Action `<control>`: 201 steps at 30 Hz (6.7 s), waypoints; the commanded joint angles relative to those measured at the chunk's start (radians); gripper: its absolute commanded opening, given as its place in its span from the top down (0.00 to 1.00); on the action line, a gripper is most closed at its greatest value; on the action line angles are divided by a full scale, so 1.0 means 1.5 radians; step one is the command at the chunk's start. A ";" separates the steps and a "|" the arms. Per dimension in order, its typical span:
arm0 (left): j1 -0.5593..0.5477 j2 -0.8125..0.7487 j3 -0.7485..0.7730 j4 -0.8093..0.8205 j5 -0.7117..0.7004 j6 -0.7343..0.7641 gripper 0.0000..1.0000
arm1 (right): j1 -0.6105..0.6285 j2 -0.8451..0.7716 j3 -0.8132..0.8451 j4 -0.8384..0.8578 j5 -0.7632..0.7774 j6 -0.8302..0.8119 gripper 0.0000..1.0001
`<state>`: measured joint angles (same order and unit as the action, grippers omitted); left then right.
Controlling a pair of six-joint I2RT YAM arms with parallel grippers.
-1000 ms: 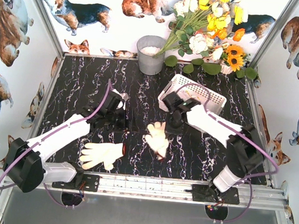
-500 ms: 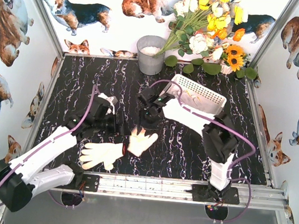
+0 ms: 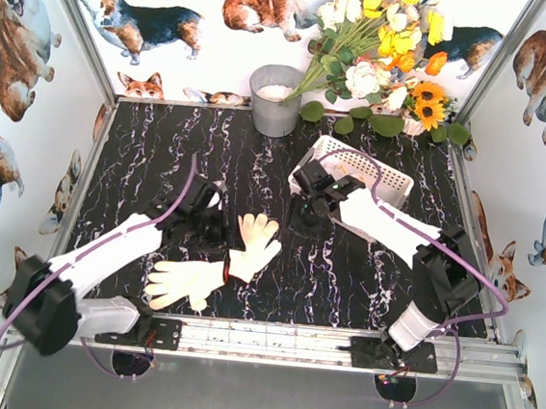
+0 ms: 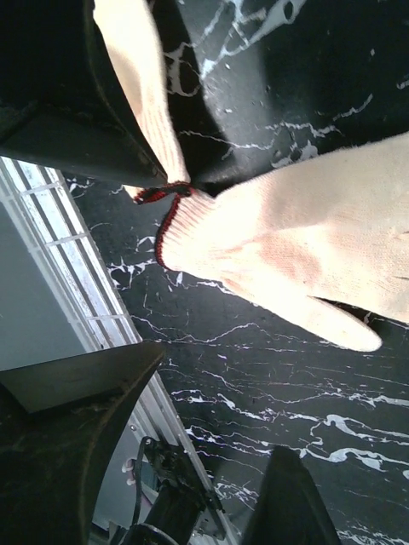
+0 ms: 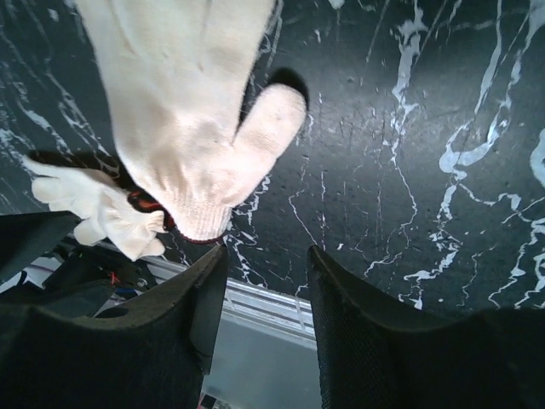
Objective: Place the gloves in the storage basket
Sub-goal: Turn over the glove at the center of the board, then move the glove to the center of the board, then pick up the glove from the center of the board, then pair the glove with the glove.
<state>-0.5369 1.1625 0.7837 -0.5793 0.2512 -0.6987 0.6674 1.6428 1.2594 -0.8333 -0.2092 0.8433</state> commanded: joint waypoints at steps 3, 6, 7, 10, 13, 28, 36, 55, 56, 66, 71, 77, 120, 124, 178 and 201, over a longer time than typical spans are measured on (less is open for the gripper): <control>0.006 0.091 0.036 0.076 0.096 0.029 0.41 | 0.039 0.008 -0.031 0.106 0.000 0.076 0.56; 0.005 0.135 0.049 0.051 0.109 0.051 0.53 | 0.060 0.038 -0.019 0.128 0.004 0.091 0.60; 0.005 0.146 0.053 0.038 0.103 0.060 0.54 | 0.066 0.047 -0.013 0.131 0.007 0.094 0.62; 0.006 0.166 0.059 0.022 0.092 0.077 0.59 | 0.077 0.074 0.005 0.132 0.017 0.097 0.69; 0.006 0.178 0.051 0.028 0.084 0.073 0.65 | 0.078 0.097 0.008 0.138 0.027 0.101 0.80; -0.004 0.266 0.010 0.136 0.109 0.120 0.75 | 0.056 0.182 0.043 0.065 0.060 -0.017 0.89; -0.029 0.355 0.060 0.169 0.184 0.138 0.74 | 0.006 0.143 -0.015 0.059 0.070 -0.046 0.89; -0.072 0.223 0.209 -0.021 -0.047 0.089 0.28 | -0.023 -0.028 0.065 -0.088 -0.026 -0.086 0.63; -0.073 0.211 0.229 -0.068 -0.092 0.076 0.28 | -0.023 -0.043 0.074 -0.107 -0.025 -0.084 0.62; -0.073 0.222 0.367 -0.385 -0.407 -0.318 0.31 | -0.032 -0.139 0.103 -0.222 -0.008 -0.067 0.54; -0.121 0.250 0.329 -0.398 -0.410 -0.550 0.30 | -0.032 -0.158 0.103 -0.196 -0.023 -0.040 0.52; -0.185 0.345 0.346 -0.486 -0.444 -0.686 0.30 | -0.032 -0.186 0.084 -0.145 -0.019 0.008 0.51; -0.031 0.057 0.258 -0.267 -0.228 -0.662 1.00 | -0.030 -0.282 -0.109 0.293 -0.065 0.120 0.45; -0.030 0.070 0.316 -0.265 -0.177 -0.664 1.00 | -0.027 -0.238 -0.068 0.334 -0.107 0.070 0.44; -0.024 0.108 0.015 0.151 0.112 -0.362 0.68 | 0.030 -0.105 -0.001 -0.005 -0.100 -0.297 0.76; 0.002 0.360 0.292 0.003 0.089 0.037 0.36 | -0.067 -0.154 -0.110 -0.004 0.034 -0.033 0.52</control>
<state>-0.5407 1.6527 1.1572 -0.5430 0.4068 -0.8192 0.5777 1.3907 1.0954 -0.9157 -0.2512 0.8360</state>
